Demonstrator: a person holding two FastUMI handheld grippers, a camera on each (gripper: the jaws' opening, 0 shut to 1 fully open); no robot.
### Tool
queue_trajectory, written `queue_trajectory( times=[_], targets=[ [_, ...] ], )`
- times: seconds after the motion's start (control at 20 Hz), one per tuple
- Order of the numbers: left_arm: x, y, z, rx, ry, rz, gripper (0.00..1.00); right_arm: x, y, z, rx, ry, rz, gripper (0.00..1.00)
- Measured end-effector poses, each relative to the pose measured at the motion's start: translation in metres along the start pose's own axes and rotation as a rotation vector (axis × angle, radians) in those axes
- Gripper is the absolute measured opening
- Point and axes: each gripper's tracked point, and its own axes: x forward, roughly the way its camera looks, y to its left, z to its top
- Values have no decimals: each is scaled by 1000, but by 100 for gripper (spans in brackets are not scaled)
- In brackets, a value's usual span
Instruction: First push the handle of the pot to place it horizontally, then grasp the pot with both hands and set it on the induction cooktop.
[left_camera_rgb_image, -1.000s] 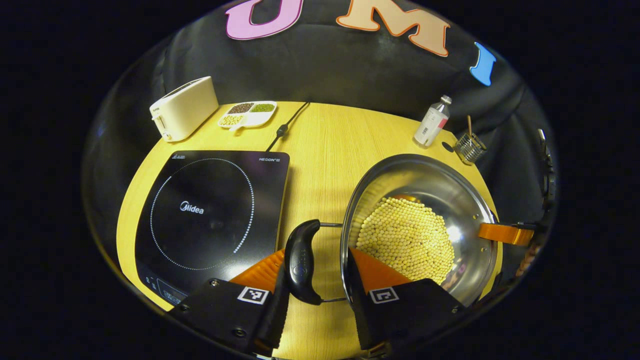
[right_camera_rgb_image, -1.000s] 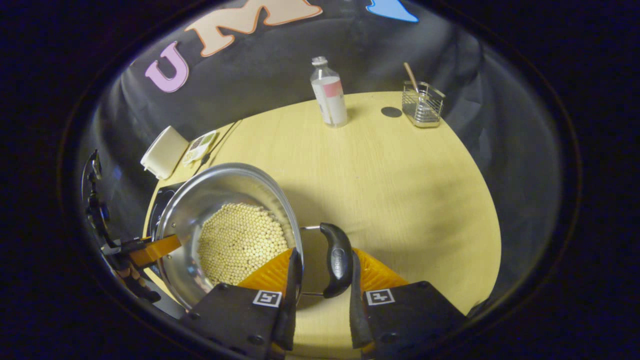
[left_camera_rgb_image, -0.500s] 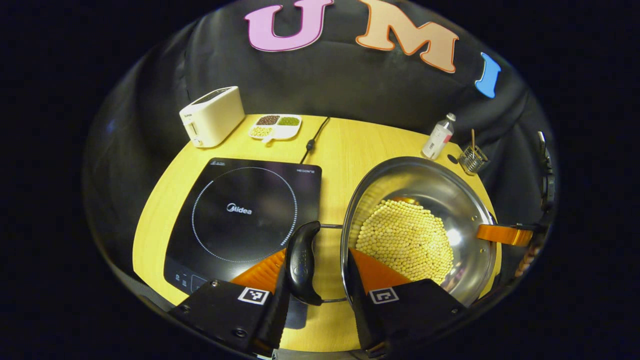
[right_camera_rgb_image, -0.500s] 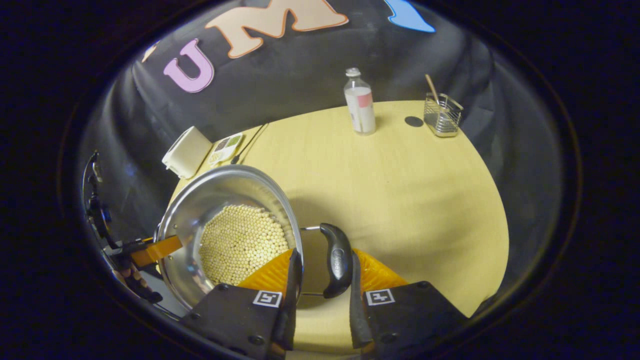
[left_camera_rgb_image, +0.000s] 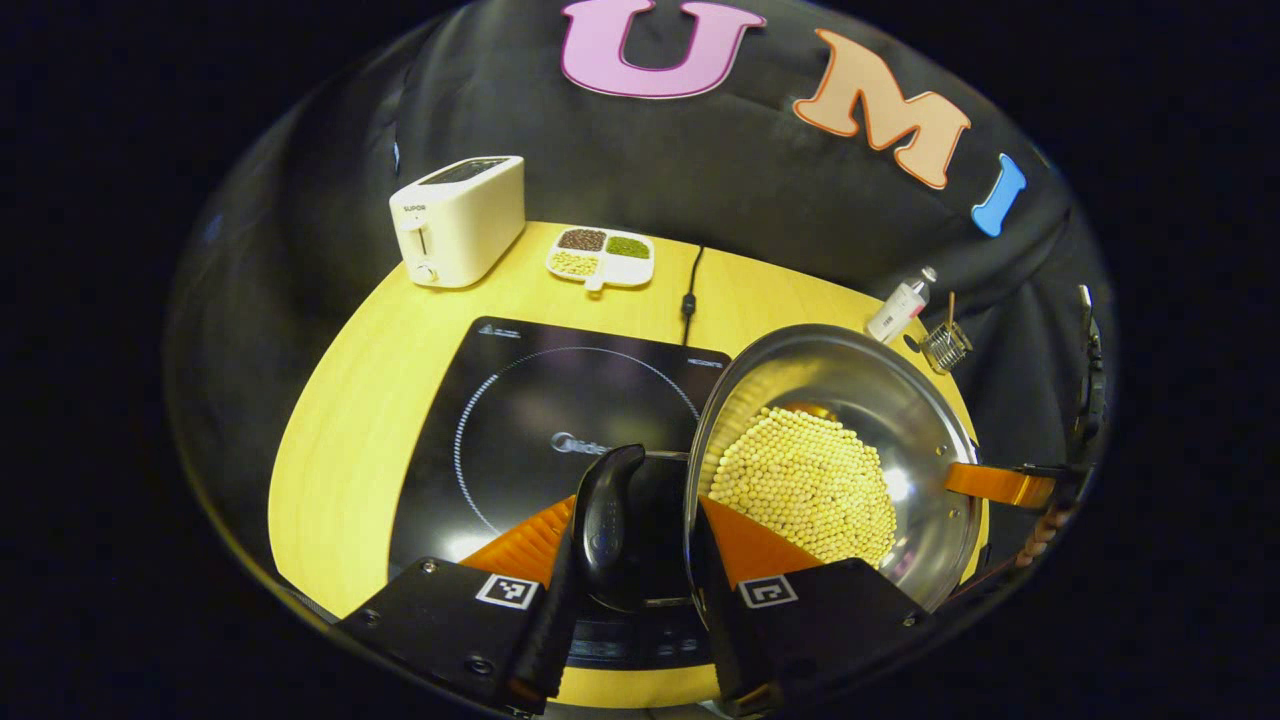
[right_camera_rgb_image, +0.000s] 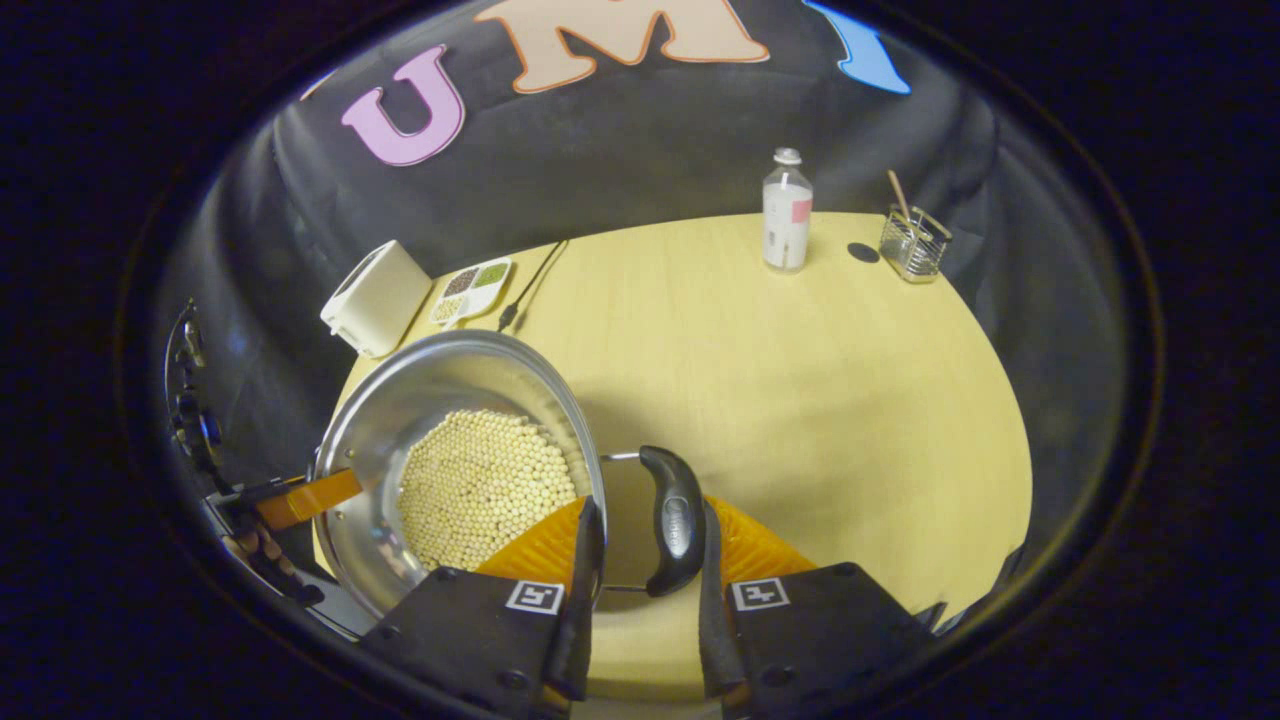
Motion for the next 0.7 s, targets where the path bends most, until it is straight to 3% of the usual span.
queue_trajectory(
  times=[0.3,0.55,0.7],
  targets=[
    [10,68,6,31,19,-22,58,14,62,-25,20,29,-36,46],
    [20,97,6,31,40,-29,58,27,89,-32,20,45,-57,46],
    [24,111,20,67,-6,-29,58,35,102,-37,30,71,-53,46]
  ],
)
